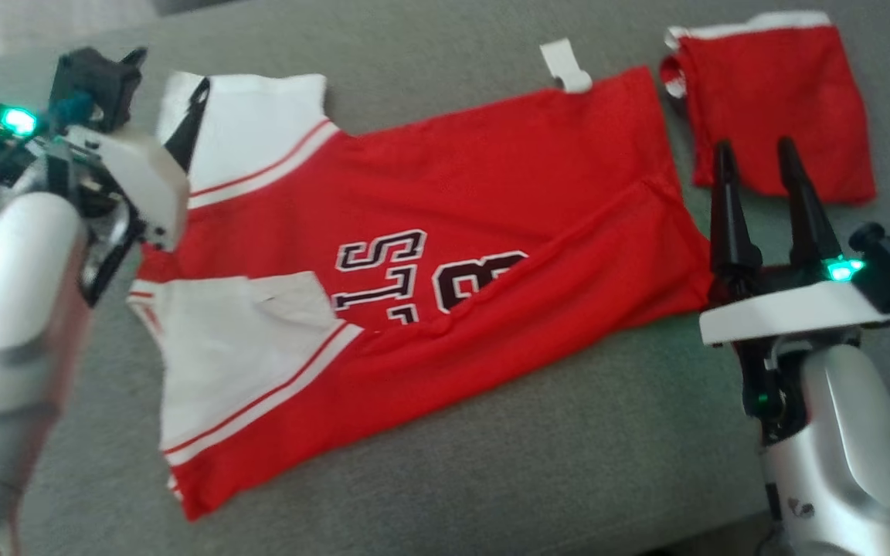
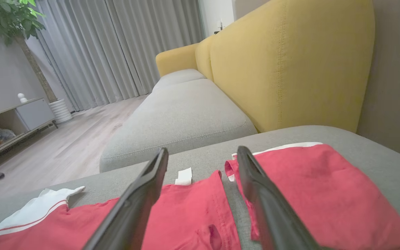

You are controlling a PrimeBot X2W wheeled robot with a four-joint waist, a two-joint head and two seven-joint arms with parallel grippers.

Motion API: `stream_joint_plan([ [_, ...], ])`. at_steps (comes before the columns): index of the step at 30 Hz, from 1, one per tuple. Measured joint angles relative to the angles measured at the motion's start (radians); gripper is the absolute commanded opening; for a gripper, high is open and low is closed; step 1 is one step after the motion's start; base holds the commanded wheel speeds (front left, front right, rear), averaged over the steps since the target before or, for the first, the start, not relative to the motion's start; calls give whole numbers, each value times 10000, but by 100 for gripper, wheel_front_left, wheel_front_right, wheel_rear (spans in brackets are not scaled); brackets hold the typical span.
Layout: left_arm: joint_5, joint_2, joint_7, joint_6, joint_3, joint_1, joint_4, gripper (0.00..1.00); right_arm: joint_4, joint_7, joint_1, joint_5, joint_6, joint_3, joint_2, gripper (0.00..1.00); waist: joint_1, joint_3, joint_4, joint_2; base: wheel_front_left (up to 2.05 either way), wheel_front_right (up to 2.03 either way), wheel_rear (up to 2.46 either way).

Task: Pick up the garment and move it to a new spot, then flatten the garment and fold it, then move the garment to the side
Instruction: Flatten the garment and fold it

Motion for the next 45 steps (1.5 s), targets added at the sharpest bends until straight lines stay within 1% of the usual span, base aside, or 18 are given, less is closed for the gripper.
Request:
stream_joint_plan([
  [4, -817, 410, 518, -38, -698, -474, 805, 100, -117, -153, -75, 280, 0, 234, -2, 100, -1, 455, -365, 0, 0, 0, 0],
  [5, -817, 410, 518, -38, -698, -474, 805, 100, -117, -153, -75, 280, 0, 234, -2, 100, -1, 455, -365, 0, 0, 0, 0],
  [7, -1099, 585, 683, -40, -849, -721, 1256, 100, -127, -199, -81, 395, 0, 401, -2, 100, -1, 670, -532, 0, 0, 0, 0],
  [13, -1944, 1070, 926, -38, -911, -1708, 2385, 100, -253, -290, -316, 420, 0, 894, 2, 100, -2, 1255, -1006, 0, 0, 0, 0],
  [17, -2539, 1156, 1191, -38, -1108, -1899, 2644, 100, -305, -328, -436, 627, 0, 1126, 2, 100, -3, 1564, -1282, 0, 0, 0, 0],
  [19, -2769, 1285, 1306, -40, -1402, -2059, 2638, 100, -318, -339, -436, 683, 0, 1283, 2, 100, -3, 1790, -1416, 0, 0, 0, 0],
  [23, -3219, 1407, 1639, -40, -1672, -2425, 2661, 100, -303, -430, -437, 683, 0, 1369, 4, 100, -2, 1941, -1466, 0, 0, 0, 0],
  [24, -3333, 1407, 1733, -38, -1726, -2431, 2658, 71, -288, -430, -441, 683, 0, 1369, 4, 100, -3, 1948, -1451, 0, 0, 0, 0],
  [25, -3476, 1404, 1822, -38, -1791, -2434, 2637, 31, -284, -430, -441, 706, 0, 1356, 4, 100, -3, 1948, -1427, 0, 0, 0, 0],
  [26, -3593, 1392, 1833, -38, -1858, -2444, 2615, 0, -282, -428, -443, 876, 0, 1321, 4, 100, -4, 1947, -1389, 0, 0, 0, 0],
  [27, -3691, 1375, 1799, -42, -1894, -2444, 2604, 0, -270, -428, -449, 1018, 0, 1285, 4, 100, -4, 1940, -1345, 0, 0, 0, 0],
  [31, -3764, 1365, 978, -40, -2330, -2351, 2543, 0, -268, -259, -791, 502, 0, 1062, 2, 100, -3, 1766, -1093, 0, 0, 0, 0],
  [36, -3659, 1273, -583, -40, -2429, -2285, 2211, 0, -472, 395, -952, -309, 0, 721, 0, 100, -4, 1469, -578, 0, 0, 0, 0],
  [39, -3448, 1047, -1398, -25, -2456, -2280, 1875, 0, -564, 1001, -1004, -855, 0, 577, -59, 100, -4, 1264, -152, 0, 0, 0, 0],
  [42, -3216, 821, -1967, 52, -2665, -2217, 1269, 0, -617, 1657, -1149, -1168, 0, 506, -441, 100, -4, 1071, 363, 0, 0, 0, 0],
  [45, -3055, 788, -2328, 98, -2809, -1918, 581, 0, -428, 2456, -1373, -1179, 0, 347, -884, 100, -4, 880, 899, 0, 0, 0, 0],
])
